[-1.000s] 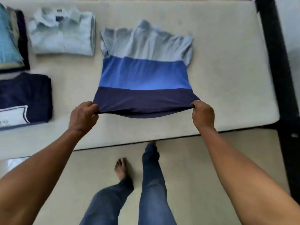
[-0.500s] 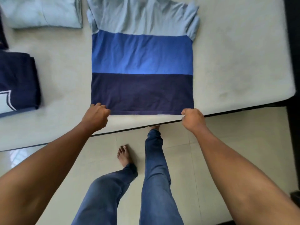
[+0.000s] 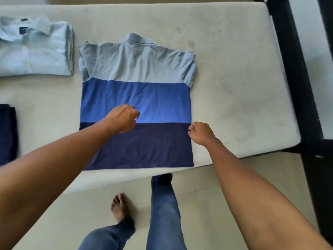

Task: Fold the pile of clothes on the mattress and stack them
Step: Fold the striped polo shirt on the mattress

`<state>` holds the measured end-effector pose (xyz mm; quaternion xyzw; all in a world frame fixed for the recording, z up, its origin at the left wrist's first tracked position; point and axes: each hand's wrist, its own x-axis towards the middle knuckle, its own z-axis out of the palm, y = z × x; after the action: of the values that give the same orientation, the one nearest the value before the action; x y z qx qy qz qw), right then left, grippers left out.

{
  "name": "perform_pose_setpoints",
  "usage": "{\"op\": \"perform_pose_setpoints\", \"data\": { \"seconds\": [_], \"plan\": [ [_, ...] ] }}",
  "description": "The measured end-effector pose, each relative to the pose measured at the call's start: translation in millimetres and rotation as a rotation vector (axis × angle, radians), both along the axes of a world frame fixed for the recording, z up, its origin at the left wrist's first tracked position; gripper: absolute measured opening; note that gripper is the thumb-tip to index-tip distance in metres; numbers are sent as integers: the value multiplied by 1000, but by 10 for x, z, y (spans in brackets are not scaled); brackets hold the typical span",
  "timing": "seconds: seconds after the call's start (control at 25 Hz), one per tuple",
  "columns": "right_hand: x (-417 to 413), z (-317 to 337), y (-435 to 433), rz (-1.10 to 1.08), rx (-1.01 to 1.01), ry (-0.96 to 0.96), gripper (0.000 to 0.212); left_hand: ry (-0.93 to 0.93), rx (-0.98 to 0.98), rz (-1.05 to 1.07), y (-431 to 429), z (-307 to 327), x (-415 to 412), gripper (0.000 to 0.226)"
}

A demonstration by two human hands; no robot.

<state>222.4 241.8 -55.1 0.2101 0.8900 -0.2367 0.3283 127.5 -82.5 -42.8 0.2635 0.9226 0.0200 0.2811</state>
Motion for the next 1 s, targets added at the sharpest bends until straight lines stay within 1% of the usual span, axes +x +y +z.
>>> {"op": "perform_pose_setpoints", "data": {
  "seconds": [0.08,0.16,0.24,0.32,0.36,0.4,0.44,0.48,0.52,0.56,0.64,0.68,0.72,0.76,0.8,0.88,1.0],
  "plan": [
    [-377,-368,294,-23,3,-29,23,-71,-36,11,269,-320,-407,39],
    [-839,-694,570,-115,-3,-9,28,-102,-73,2,560,-634,-836,50],
    [-1309,-877,730,-241,-38,35,20,-107,-89,15,835,-831,-1216,59],
    [-1850,-986,855,-565,-222,75,10,-93,-53,52,1137,-951,-1592,70],
    [-2118,-1013,886,-705,-315,92,12,-85,-38,61,1276,-1005,-1773,75],
    [-2379,-1068,913,-795,-386,139,14,-78,-34,62,1407,-1058,-1953,79],
    [-2597,-1107,922,-804,-418,198,12,-70,-38,60,1523,-1105,-2118,82],
    [-2787,-1146,908,-774,-442,251,8,-71,-46,58,1621,-1158,-2264,84],
    [-2924,-1188,888,-715,-453,272,10,-75,-55,61,1710,-1214,-2383,86],
    [-3007,-1226,880,-646,-442,278,14,-82,-66,60,1787,-1281,-2474,88],
    [-2989,-1266,878,-552,-324,298,15,-80,-105,40,1869,-1385,-2533,92],
    [-2935,-1257,899,-568,-241,339,23,-75,-117,32,1885,-1419,-2534,94],
    [-2876,-1256,932,-634,-172,379,29,-69,-115,33,1885,-1449,-2536,96],
    [-2794,-1219,940,-739,-144,406,31,-62,-103,34,1877,-1460,-2534,97],
    [-2708,-1178,932,-847,-163,422,26,-55,-91,29,1872,-1469,-2530,96],
    [-2604,-1126,896,-1009,-291,396,20,-59,-79,16,1869,-1485,-2551,96],
    [-2620,-1112,894,-1043,-553,311,25,-79,-75,19,1860,-1471,-2581,96]
  ]
}}
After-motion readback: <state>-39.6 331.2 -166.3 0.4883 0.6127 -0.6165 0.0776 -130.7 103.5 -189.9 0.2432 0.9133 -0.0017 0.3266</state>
